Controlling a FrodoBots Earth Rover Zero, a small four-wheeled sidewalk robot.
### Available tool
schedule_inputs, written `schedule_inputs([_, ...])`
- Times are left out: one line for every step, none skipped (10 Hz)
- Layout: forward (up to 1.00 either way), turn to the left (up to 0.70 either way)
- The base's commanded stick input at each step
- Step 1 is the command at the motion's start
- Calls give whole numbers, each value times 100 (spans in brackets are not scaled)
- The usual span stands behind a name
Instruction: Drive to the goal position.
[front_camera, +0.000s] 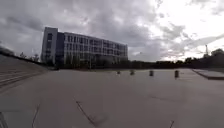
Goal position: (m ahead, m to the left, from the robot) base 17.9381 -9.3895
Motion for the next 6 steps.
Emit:
schedule_inputs([70, -35])
schedule_inputs([70, -35])
schedule_inputs([70, -35])
schedule_inputs([70, -35])
schedule_inputs([70, -35])
schedule_inputs([70, -35])
